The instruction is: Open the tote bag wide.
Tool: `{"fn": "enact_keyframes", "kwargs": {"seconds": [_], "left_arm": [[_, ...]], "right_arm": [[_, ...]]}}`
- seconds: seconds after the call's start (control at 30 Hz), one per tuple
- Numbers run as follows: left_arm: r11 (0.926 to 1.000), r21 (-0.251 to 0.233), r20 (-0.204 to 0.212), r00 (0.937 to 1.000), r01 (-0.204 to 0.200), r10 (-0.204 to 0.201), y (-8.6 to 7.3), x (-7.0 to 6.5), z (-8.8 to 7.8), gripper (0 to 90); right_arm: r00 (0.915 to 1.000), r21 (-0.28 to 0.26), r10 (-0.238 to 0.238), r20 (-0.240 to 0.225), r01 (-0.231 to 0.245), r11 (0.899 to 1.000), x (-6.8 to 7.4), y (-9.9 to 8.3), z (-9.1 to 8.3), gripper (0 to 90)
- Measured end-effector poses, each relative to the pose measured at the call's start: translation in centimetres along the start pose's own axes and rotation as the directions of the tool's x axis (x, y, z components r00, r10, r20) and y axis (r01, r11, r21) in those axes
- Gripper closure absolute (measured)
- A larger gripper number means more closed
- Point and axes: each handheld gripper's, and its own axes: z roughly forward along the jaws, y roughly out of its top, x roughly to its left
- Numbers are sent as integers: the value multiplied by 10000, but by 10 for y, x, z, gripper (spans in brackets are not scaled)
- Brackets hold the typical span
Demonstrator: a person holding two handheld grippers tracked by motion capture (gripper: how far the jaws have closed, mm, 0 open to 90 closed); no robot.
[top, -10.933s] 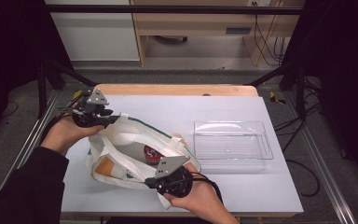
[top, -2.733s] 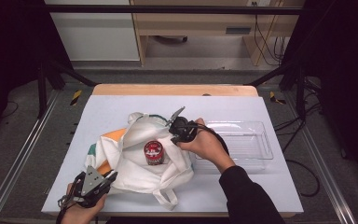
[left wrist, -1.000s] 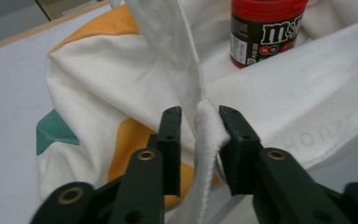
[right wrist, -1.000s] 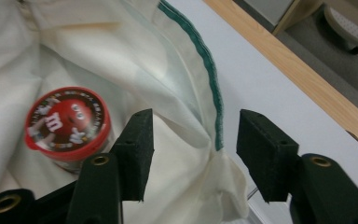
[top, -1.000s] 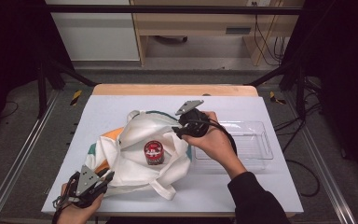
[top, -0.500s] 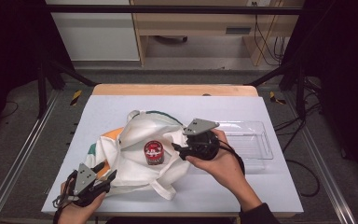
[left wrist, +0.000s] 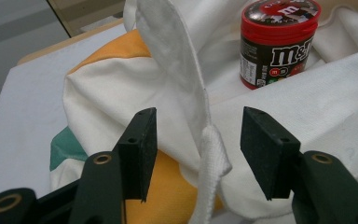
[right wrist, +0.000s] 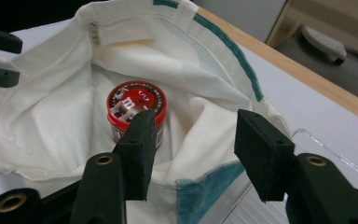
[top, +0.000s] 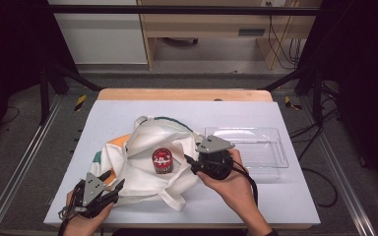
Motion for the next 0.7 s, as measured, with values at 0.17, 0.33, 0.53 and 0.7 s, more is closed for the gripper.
{"fn": "enact_keyframes", "kwargs": {"seconds": [0.17, 0.33, 0.53, 0.7], "left_arm": [[10000, 42, 2, 10000, -38, 38, 0, 0, 2, 468], [10000, 22, -20, 10000, -72, 72, 0, 0, -1, 483], [10000, 18, -56, 10000, -55, 55, -1, 0, -2, 499], [10000, 59, -51, 10000, -18, 18, 0, -1, 1, 516]], "right_arm": [[9990, 254, 410, 197, -415, 9988, -6, 5, 6, 490], [9973, 936, 431, 597, -486, 9944, -7, 5, 20, 483], [9974, 1027, 302, 651, -368, 9940, 7, -15, 6, 488], [9966, 1146, 270, 778, -359, 9928, 13, -29, 1, 501]]}}
